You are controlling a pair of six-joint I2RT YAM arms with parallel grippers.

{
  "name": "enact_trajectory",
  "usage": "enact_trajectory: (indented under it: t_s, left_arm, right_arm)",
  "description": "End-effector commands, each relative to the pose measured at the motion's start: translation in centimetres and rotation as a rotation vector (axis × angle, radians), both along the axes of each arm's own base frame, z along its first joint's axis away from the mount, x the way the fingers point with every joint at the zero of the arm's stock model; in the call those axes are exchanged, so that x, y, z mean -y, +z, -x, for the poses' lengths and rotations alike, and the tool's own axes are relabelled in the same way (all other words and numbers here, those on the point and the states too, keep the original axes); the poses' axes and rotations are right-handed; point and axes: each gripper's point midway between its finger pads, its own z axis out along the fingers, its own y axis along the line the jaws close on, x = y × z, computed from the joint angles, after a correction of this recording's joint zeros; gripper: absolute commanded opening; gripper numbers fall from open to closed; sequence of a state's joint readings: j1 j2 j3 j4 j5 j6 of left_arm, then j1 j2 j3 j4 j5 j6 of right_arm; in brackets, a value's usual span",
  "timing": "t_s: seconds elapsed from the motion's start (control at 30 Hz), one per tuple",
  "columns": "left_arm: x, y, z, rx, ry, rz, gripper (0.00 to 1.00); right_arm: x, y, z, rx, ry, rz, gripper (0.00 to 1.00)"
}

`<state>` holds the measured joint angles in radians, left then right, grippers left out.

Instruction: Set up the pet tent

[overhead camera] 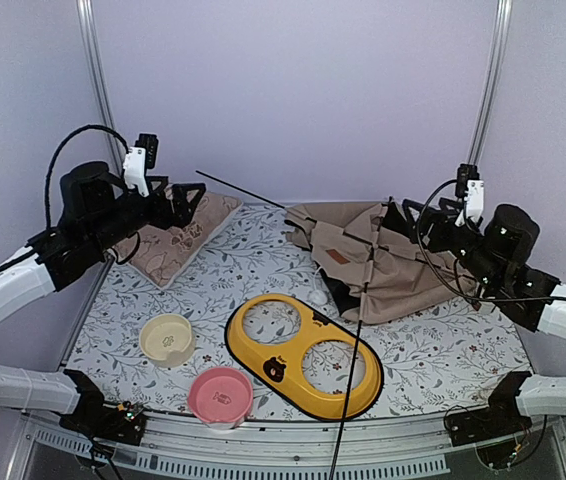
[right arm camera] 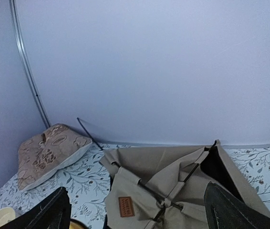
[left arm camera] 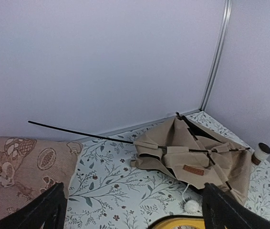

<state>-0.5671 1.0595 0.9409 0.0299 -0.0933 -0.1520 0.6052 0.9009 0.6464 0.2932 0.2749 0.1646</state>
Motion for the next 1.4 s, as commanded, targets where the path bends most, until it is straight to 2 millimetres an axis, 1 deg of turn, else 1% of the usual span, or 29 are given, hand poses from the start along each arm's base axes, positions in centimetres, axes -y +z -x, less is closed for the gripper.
enact_trajectory:
  t_s: [0.0,0.07,0.13,0.17,0.2,0.3,0.37,0.4,0.47,0.57,0.6,0.67,0.7,0.73,0.77,0.87,0.93,1.03,1.17,1.27,1.37]
  left_arm:
    - [1.6,-0.2,3.1,-0.116,-0.131,0.056,0.99]
    - [1.9,0.3,3.5,-0.13,-0.155,0.091,1.0]
    - [0.7,0.1,3.0,-0.167,-0.073,0.158,0.99]
    - [-0.1,-0.4,2.6,-0.191,-0.015,0.176,1.0]
    - [-0.2,-0.7,2.4,-0.196,0.0,0.175,0.99]
    - [0.8,-1.3,2.3,-0.202,-0.05,0.157,0.99]
    - [1.7,-1.7,2.3,-0.203,-0.094,0.168,0.99]
    - [2.0,-2.0,2.2,-0.204,-0.105,0.172,1.0]
    - [2.8,-3.1,1.9,-0.233,-0.129,0.166,0.99]
    - [4.4,-5.7,1.2,-0.316,-0.165,0.123,0.99]
    - [5.0,-6.7,1.0,-0.342,-0.166,0.109,0.99]
    - [6.4,-8.6,0.9,-0.374,-0.175,0.081,0.99]
    - [7.5,-9.3,1.2,-0.378,-0.191,0.055,0.99]
    - [8.6,-10.7,1.2,-0.396,-0.195,0.019,0.99]
    - [9.5,-11.5,1.3,-0.406,-0.2,-0.006,0.99]
    - [12.1,-13.0,1.5,-0.424,-0.231,-0.007,0.99]
    - [13.6,-13.8,1.8,-0.429,-0.256,0.008,0.99]
    - [15.2,-14.5,2.1,-0.424,-0.258,0.01,0.99]
    - [16.6,-14.4,2.8,-0.429,-0.298,0.032,0.99]
    - [16.2,-13.8,2.7,-0.414,-0.28,0.023,0.98]
    - [15.5,-13.1,2.9,-0.404,-0.266,0.036,0.98]
  right_arm:
    - [-2.3,-3.5,1.2,-0.205,0.036,0.046,0.99]
    - [-2.8,-4.4,1.4,-0.279,0.057,0.033,0.99]
    - [-2.4,-5.2,1.5,-0.34,0.029,0.025,0.99]
    - [-2.0,-5.1,1.6,-0.353,0.008,0.009,0.99]
    - [-1.6,-5.0,1.8,-0.357,-0.003,-0.014,0.99]
    - [-0.6,-4.1,3.0,-0.328,0.002,-0.061,0.99]
    - [0.6,-4.3,3.7,-0.338,-0.03,-0.14,0.99]
    - [0.7,-4.3,4.1,-0.336,-0.019,-0.167,0.99]
    - [0.2,-4.2,4.8,-0.326,0.038,-0.187,0.99]
    - [-2.0,-5.1,5.5,-0.366,0.168,-0.16,0.99]
    - [-2.8,-5.7,5.8,-0.389,0.213,-0.151,0.99]
    - [-3.8,-6.7,6.3,-0.43,0.269,-0.159,0.99]
    - [-4.1,-7.2,6.6,-0.445,0.289,-0.172,0.99]
    - [-4.3,-8.1,7.0,-0.468,0.306,-0.193,0.99]
    - [-4.5,-8.8,7.4,-0.489,0.324,-0.226,0.99]
    - [-5.5,-10.4,8.9,-0.54,0.414,-0.292,0.99]
    - [-6.6,-11.9,10.4,-0.616,0.495,-0.306,1.0]
    - [-8.3,-15.1,13.0,-0.731,0.576,-0.238,0.92]
    - [-9.8,-17.9,17.0,-0.835,0.601,-0.187,0.91]
    - [-10.8,-19.8,19.7,-0.915,0.584,-0.167,0.9]
    - [-11.6,-21.6,21.1,-0.998,0.529,-0.173,0.85]
